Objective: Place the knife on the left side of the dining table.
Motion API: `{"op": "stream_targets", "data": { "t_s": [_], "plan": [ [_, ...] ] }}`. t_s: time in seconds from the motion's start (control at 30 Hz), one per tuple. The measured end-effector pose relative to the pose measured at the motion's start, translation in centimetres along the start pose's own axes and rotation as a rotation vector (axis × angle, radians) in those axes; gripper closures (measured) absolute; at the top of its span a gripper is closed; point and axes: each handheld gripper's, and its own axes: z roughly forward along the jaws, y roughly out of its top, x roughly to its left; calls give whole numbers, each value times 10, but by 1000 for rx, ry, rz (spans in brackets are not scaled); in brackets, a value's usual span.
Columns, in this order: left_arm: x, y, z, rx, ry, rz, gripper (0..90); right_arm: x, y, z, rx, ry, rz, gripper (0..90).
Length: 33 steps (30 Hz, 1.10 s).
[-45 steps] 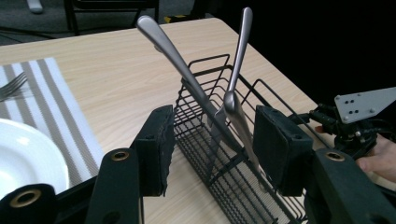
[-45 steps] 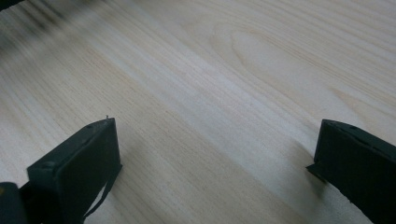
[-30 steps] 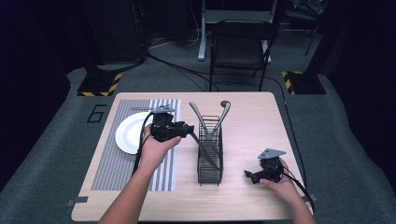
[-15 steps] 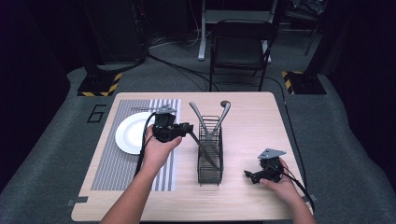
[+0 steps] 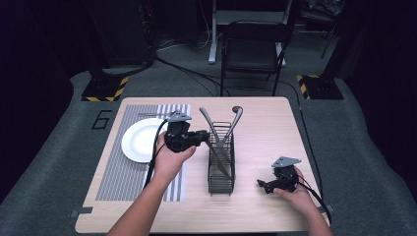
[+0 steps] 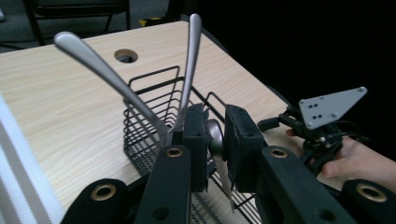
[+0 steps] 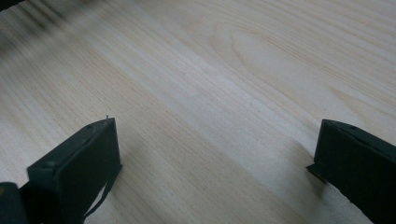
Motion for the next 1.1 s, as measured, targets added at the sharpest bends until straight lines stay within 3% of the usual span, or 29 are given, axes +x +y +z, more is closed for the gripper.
{"op": "stream_targets", "data": {
  "t_s": [0.37, 0.63, 0.87, 1.1],
  "plan": [
    [-18, 5, -1, 10, -71, 24, 832, 0, 0, 0, 0, -1, 0, 0],
    [-26, 11, -5, 6, -46, 57, 836, 0, 0, 0, 0, 1, -1, 0],
    [-31, 20, -18, -10, -30, 77, 836, 0, 0, 0, 1, 0, -1, 0],
    [-32, 26, -31, -32, -22, 64, 836, 0, 0, 0, 1, 2, -1, 0]
  ]
}}
